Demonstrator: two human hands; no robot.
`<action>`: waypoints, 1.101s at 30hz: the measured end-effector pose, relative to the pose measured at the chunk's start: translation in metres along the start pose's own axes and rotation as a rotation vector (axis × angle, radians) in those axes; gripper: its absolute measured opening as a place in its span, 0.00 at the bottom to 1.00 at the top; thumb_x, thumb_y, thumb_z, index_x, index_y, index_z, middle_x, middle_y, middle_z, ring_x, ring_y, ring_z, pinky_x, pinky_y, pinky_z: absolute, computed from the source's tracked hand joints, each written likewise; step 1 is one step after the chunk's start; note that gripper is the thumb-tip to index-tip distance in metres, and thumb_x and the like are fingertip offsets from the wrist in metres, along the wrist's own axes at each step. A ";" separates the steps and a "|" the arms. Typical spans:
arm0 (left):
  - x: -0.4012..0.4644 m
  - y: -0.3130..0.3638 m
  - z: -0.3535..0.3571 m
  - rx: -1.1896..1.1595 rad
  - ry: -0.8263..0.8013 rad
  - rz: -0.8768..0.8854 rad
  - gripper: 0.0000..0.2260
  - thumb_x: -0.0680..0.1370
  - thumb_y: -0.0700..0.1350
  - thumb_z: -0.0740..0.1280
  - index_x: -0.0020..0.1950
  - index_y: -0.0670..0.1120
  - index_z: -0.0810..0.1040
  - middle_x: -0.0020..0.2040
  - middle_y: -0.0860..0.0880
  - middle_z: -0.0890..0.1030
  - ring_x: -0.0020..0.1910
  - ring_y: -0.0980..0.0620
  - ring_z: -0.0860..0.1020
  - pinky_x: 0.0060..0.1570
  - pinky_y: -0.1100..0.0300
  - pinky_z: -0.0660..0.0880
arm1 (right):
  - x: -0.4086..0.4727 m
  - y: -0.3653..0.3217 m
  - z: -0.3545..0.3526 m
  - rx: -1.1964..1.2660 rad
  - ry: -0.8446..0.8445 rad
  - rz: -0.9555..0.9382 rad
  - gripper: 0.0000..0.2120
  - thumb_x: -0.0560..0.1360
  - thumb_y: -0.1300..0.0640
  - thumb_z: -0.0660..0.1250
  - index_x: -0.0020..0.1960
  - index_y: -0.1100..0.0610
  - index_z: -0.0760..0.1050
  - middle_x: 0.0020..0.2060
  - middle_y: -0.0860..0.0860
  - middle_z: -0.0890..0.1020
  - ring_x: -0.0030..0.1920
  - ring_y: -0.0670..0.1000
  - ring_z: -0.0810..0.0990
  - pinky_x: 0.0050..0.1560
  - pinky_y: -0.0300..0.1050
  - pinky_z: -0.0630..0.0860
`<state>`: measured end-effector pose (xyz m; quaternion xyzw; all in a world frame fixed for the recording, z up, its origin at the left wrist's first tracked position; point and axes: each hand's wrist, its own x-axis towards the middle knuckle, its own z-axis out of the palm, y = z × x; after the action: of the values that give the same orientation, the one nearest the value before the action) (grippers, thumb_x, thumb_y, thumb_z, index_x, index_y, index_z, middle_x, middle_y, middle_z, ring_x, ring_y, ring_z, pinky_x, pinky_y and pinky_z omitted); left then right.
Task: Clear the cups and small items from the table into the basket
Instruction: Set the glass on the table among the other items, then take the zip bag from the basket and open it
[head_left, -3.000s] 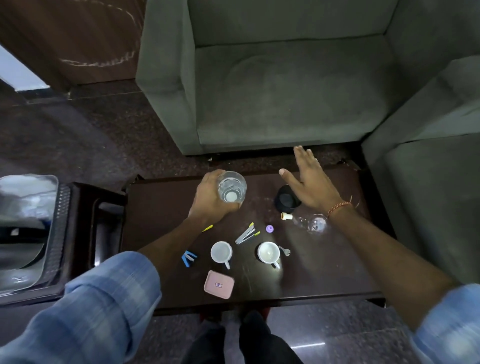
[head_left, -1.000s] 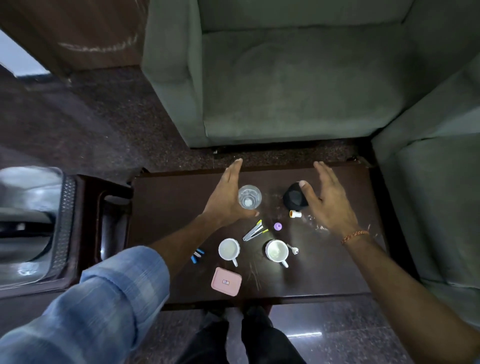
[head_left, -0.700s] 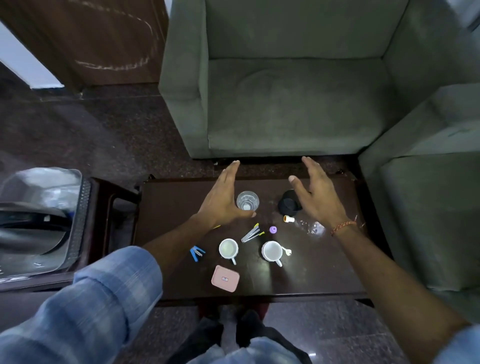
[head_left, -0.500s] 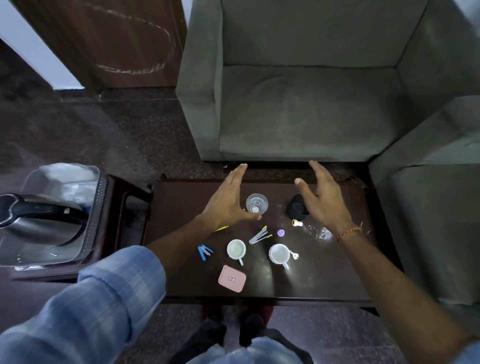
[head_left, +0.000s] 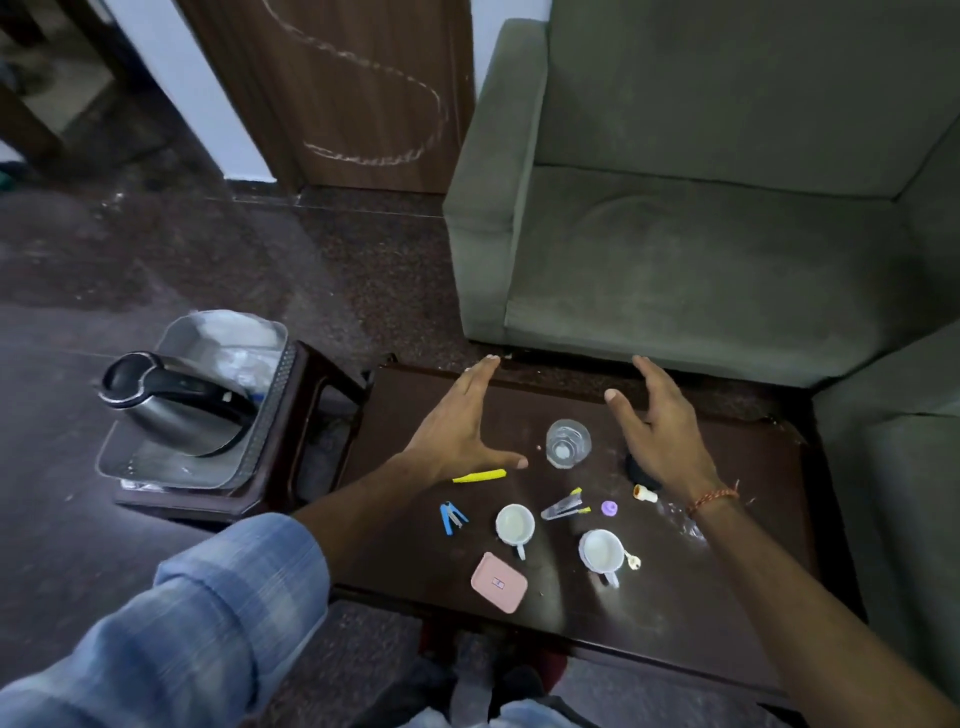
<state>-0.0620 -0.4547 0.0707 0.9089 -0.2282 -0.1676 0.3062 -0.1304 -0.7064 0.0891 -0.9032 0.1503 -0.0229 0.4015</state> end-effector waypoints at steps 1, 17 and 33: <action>-0.004 -0.006 -0.006 0.001 0.011 -0.017 0.58 0.60 0.64 0.79 0.79 0.55 0.45 0.80 0.54 0.51 0.79 0.53 0.51 0.75 0.52 0.59 | 0.003 -0.007 0.007 0.003 -0.016 -0.019 0.29 0.79 0.49 0.65 0.75 0.58 0.62 0.75 0.57 0.65 0.75 0.53 0.63 0.74 0.52 0.64; -0.078 -0.193 -0.180 -0.039 0.209 -0.168 0.58 0.60 0.65 0.78 0.79 0.56 0.44 0.80 0.54 0.51 0.79 0.53 0.50 0.76 0.53 0.57 | 0.060 -0.228 0.203 -0.027 -0.225 -0.248 0.30 0.79 0.46 0.62 0.77 0.53 0.58 0.76 0.52 0.63 0.74 0.52 0.65 0.71 0.56 0.67; -0.112 -0.329 -0.274 -0.068 0.365 -0.369 0.55 0.60 0.60 0.80 0.79 0.54 0.50 0.79 0.50 0.58 0.78 0.48 0.56 0.73 0.45 0.64 | 0.120 -0.352 0.372 -0.055 -0.427 -0.383 0.30 0.78 0.48 0.65 0.76 0.55 0.60 0.75 0.53 0.65 0.74 0.51 0.63 0.73 0.45 0.62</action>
<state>0.0687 -0.0323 0.0876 0.9395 0.0060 -0.0614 0.3369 0.1338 -0.2515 0.0851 -0.9101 -0.1101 0.0963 0.3878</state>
